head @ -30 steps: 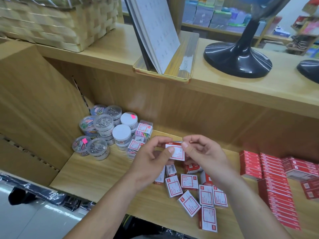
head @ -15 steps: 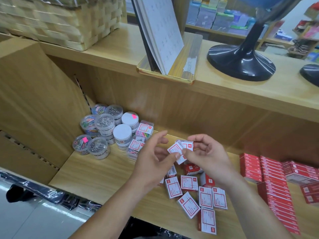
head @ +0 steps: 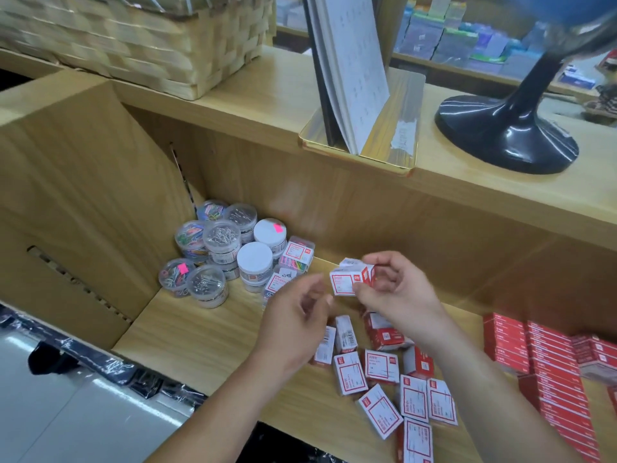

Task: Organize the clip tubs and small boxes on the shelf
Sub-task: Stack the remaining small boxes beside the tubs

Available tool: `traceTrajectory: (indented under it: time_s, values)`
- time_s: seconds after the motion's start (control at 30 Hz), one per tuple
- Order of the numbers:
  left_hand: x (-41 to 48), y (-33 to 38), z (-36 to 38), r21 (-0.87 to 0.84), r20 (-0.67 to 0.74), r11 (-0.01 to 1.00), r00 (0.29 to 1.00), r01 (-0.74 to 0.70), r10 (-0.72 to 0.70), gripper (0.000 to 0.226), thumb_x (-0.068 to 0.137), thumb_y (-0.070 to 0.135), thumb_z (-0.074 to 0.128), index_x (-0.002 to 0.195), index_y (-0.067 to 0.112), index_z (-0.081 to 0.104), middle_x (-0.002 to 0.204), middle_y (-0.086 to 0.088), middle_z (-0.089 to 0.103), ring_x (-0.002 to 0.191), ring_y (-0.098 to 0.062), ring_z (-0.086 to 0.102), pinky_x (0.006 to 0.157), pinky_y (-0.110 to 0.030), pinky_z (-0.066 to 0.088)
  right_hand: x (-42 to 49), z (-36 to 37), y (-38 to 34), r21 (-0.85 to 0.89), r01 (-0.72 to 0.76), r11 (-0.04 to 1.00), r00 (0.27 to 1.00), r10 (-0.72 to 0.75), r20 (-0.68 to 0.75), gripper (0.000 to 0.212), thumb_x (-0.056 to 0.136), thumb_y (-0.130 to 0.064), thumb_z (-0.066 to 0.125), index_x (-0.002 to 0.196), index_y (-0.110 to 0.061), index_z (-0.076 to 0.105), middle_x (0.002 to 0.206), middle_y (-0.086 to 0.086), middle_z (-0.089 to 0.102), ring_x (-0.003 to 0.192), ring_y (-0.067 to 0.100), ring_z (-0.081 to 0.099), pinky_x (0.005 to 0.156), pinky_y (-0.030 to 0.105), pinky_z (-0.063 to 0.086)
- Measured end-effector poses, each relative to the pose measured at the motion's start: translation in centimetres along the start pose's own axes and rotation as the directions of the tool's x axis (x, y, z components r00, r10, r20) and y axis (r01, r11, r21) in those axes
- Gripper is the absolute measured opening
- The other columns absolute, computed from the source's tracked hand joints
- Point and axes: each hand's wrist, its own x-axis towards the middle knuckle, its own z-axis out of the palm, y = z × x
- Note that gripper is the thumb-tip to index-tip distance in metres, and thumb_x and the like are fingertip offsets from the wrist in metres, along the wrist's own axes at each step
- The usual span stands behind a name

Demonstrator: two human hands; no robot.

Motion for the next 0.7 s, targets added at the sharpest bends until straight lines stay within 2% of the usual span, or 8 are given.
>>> traceTrajectory:
  time_s: [0.1, 0.17, 0.23, 0.33, 0.4, 0.57, 0.63, 0.7]
  values:
    - [-1.3, -2.1, -1.6, 0.227, 0.024, 0.971, 0.997, -0.073, 0.07, 0.011, 0.09, 0.021, 0.063, 0.093, 0.029, 0.071, 0.08, 0.013, 0.066, 0.07, -0.006, 0.064, 0.065, -0.025, 0.051, 3.2, 1.4, 1.8, -0.19, 0.059, 0.98, 0.998, -0.059, 0.003, 0.041, 0.078, -0.018, 0.081, 0.111, -0.032, 0.061, 0.106, -0.011, 0.071, 0.102, 0.004, 0.066, 0.098, 0.034, 0.054]
    - [-2.6, -3.4, -2.5, 0.302, 0.023, 0.951, 0.998, -0.067, 0.063, 0.012, 0.088, 0.026, 0.063, 0.095, 0.025, 0.072, 0.082, 0.013, 0.065, 0.073, -0.005, 0.064, 0.066, -0.02, 0.05, 4.7, 2.2, 3.2, -0.361, 0.063, 0.93, 0.998, -0.052, 0.041, 0.047, 0.077, -0.034, 0.078, 0.118, -0.038, 0.056, 0.111, -0.014, 0.069, 0.107, 0.005, 0.064, 0.101, 0.037, 0.051]
    - [-3.5, -4.1, -3.0, 0.314, 0.02, 0.949, 1.0, -0.028, 0.023, 0.014, 0.087, 0.028, 0.064, 0.097, 0.025, 0.074, 0.084, 0.015, 0.066, 0.075, -0.003, 0.064, 0.068, -0.016, 0.048, 5.3, 2.8, 4.0, -0.585, 0.062, 0.809, 0.998, -0.039, 0.052, 0.053, 0.077, -0.046, 0.071, 0.126, -0.041, 0.051, 0.117, -0.011, 0.066, 0.113, 0.011, 0.061, 0.099, 0.038, 0.051]
    - [-4.2, -4.8, -3.2, 0.332, 0.027, 0.943, 1.0, -0.011, 0.002, 0.013, 0.086, 0.03, 0.067, 0.097, 0.029, 0.073, 0.081, 0.017, 0.064, 0.073, -0.001, 0.062, 0.068, -0.015, 0.046, 5.2, 3.0, 4.5, -0.806, 0.077, 0.587, 0.991, -0.13, -0.001, 0.052, 0.08, -0.042, 0.071, 0.129, -0.034, 0.058, 0.12, -0.006, 0.063, 0.117, 0.021, 0.056, 0.094, 0.037, 0.05]
    - [-4.4, -5.0, -3.0, 0.32, 0.057, 0.947, 0.998, 0.008, -0.028, 0.012, 0.085, 0.035, 0.07, 0.097, 0.031, 0.07, 0.079, 0.017, 0.061, 0.073, -0.002, 0.06, 0.068, -0.019, 0.048, 5.1, 3.2, 4.2, -0.842, 0.072, 0.534, 0.986, -0.166, -0.02, 0.055, 0.08, -0.041, 0.072, 0.132, -0.034, 0.059, 0.118, -0.003, 0.062, 0.116, 0.024, 0.057, 0.091, 0.038, 0.051]
    - [-4.4, -4.6, -2.5, 0.336, 0.173, 0.94, 0.976, 0.065, -0.129, 0.043, 0.075, 0.057, 0.073, 0.112, 0.039, 0.063, 0.088, 0.012, 0.06, 0.075, -0.004, 0.057, 0.073, -0.028, 0.052, 5.0, 4.1, 3.8, -0.785, 0.044, 0.618, 0.991, -0.128, -0.045, 0.053, 0.083, -0.039, 0.07, 0.133, -0.039, 0.054, 0.114, -0.006, 0.071, 0.109, 0.024, 0.065, 0.084, 0.038, 0.055]
    - [-4.3, -4.3, -2.3, 0.345, 0.213, 0.938, 0.97, 0.035, -0.115, 0.038, 0.077, 0.054, 0.071, 0.112, 0.039, 0.066, 0.087, 0.011, 0.06, 0.073, -0.003, 0.055, 0.072, -0.029, 0.053, 4.6, 4.2, 3.6, -0.763, 0.021, 0.646, 0.99, -0.121, -0.075, 0.052, 0.082, -0.042, 0.07, 0.131, -0.041, 0.053, 0.11, -0.006, 0.072, 0.106, 0.024, 0.066, 0.083, 0.039, 0.056]
    - [-4.3, -3.9, -2.2, 0.346, 0.226, 0.938, 0.969, 0.015, -0.099, 0.029, 0.081, 0.047, 0.067, 0.108, 0.036, 0.067, 0.085, 0.011, 0.064, 0.075, -0.006, 0.06, 0.071, -0.032, 0.054, 4.2, 3.8, 3.4, -0.782, 0.003, 0.624, 0.992, -0.103, -0.079, 0.052, 0.083, -0.047, 0.069, 0.131, -0.04, 0.052, 0.111, -0.007, 0.072, 0.107, 0.024, 0.066, 0.084, 0.039, 0.055]
